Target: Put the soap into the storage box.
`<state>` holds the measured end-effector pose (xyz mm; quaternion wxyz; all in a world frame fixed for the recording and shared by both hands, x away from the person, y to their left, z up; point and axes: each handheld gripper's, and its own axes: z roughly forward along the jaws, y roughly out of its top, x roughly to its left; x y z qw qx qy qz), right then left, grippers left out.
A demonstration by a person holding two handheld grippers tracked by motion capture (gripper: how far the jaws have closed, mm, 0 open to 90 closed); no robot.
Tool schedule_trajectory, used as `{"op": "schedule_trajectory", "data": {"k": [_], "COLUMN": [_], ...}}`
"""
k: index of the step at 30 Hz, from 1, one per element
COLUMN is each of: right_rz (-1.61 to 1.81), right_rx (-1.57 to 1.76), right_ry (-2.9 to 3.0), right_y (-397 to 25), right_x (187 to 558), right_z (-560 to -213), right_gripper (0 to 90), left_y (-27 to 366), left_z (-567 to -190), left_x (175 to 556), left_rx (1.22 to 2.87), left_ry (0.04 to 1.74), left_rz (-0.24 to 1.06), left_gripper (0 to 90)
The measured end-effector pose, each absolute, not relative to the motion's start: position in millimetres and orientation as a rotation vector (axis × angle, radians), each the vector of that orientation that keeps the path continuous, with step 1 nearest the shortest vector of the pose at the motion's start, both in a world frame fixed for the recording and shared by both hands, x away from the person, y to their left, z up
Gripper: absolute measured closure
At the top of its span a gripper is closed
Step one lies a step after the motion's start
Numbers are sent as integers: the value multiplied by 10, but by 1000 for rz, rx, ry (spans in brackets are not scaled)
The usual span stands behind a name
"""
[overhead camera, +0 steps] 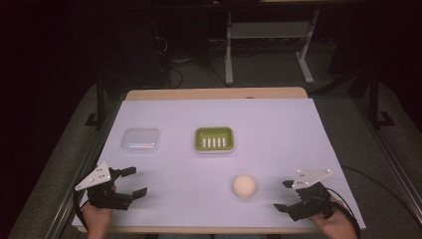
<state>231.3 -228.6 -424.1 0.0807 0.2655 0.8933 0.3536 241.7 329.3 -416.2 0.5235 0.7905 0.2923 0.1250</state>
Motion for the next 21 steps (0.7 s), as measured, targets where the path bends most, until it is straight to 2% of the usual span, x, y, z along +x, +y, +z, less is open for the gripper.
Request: {"op": "schedule_trajectory", "data": {"k": [21], "right_rz": [1043], "right_rx": [738], "right_ry": [2707], "right_y": [-2122], "right_x": [2435], "right_z": [-4185], "right_gripper": [207], "left_y": [3285], "left_z": [-4166], "left_x": [2415], "left_rx": [1905], "left_ry": [702], "left_rz": [293], "left_gripper": [131]}}
